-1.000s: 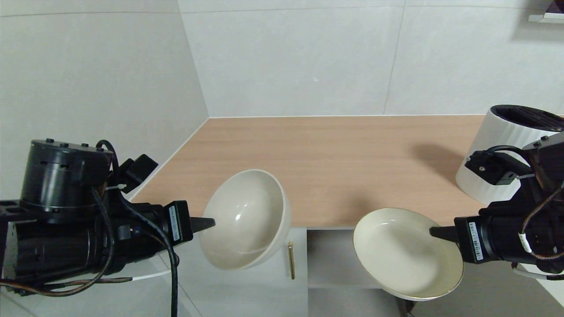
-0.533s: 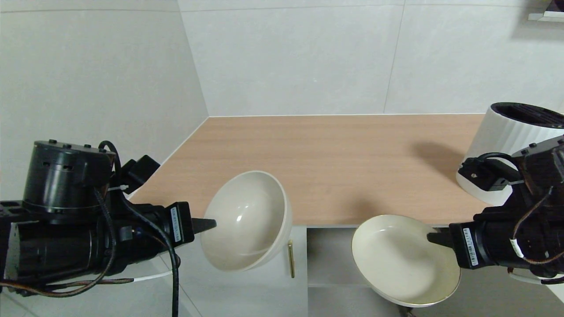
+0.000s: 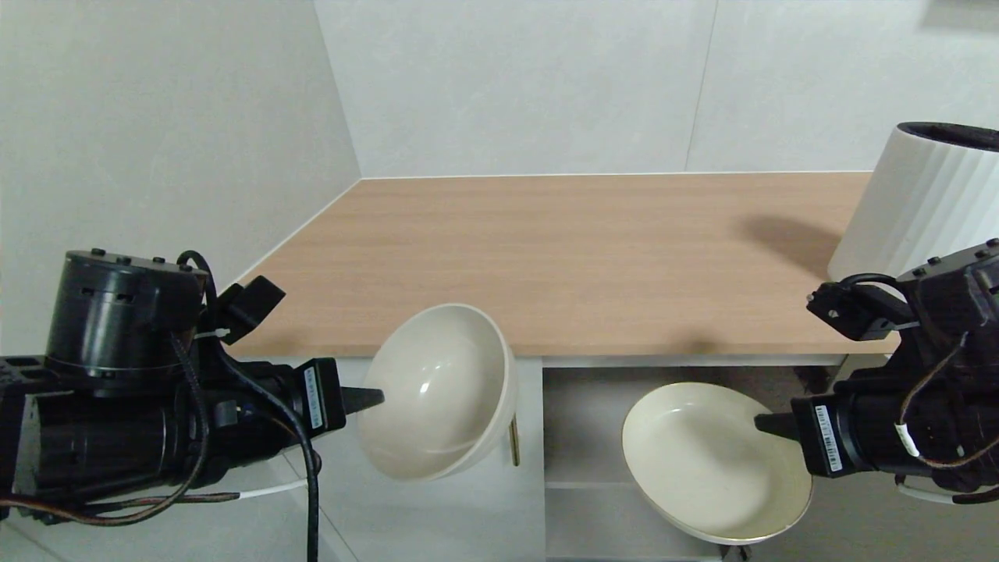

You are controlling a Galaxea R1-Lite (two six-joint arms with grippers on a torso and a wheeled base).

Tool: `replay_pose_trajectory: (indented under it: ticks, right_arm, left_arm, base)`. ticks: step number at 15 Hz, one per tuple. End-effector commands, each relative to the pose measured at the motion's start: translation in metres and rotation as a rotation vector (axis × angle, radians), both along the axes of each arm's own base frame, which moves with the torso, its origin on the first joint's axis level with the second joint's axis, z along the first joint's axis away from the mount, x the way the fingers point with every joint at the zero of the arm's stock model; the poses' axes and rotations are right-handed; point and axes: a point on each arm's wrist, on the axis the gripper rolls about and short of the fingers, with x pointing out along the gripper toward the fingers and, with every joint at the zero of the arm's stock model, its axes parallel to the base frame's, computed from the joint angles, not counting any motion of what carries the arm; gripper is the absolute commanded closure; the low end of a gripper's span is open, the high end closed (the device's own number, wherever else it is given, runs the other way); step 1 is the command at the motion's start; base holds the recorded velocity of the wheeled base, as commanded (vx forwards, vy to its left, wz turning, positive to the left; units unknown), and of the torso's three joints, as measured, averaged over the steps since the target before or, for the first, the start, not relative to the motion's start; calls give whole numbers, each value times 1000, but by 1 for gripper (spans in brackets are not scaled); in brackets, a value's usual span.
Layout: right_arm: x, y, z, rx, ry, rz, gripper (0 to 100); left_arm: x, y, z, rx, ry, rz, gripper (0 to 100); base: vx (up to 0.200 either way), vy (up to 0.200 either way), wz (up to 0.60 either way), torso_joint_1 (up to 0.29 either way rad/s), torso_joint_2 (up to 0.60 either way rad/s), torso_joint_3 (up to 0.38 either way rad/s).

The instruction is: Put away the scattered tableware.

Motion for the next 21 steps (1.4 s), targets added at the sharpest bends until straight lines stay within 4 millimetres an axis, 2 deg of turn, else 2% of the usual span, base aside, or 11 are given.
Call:
replay_pose_trajectory:
  ticks: [1, 12, 18, 21]
  right_arm:
    - [0, 0, -1, -3, 4, 0, 100]
    - [2, 2, -5, -11, 17, 0, 100]
    - [4, 3, -7, -17, 28, 2, 100]
    - [8, 6, -19, -53, 65, 14, 100]
  left_arm:
    - [1, 0, -2, 2, 6, 0, 100]
    - [1, 0, -2, 3, 5, -1, 100]
    - [1, 0, -2, 2, 6, 0, 100]
    - [1, 0, -2, 4, 7, -1, 100]
  base:
    - [0, 0, 0, -188, 471, 276]
    - [0, 0, 0, -151, 454, 302]
    - [0, 0, 0, -17, 70, 52]
    - [0, 0, 0, 0, 0, 0]
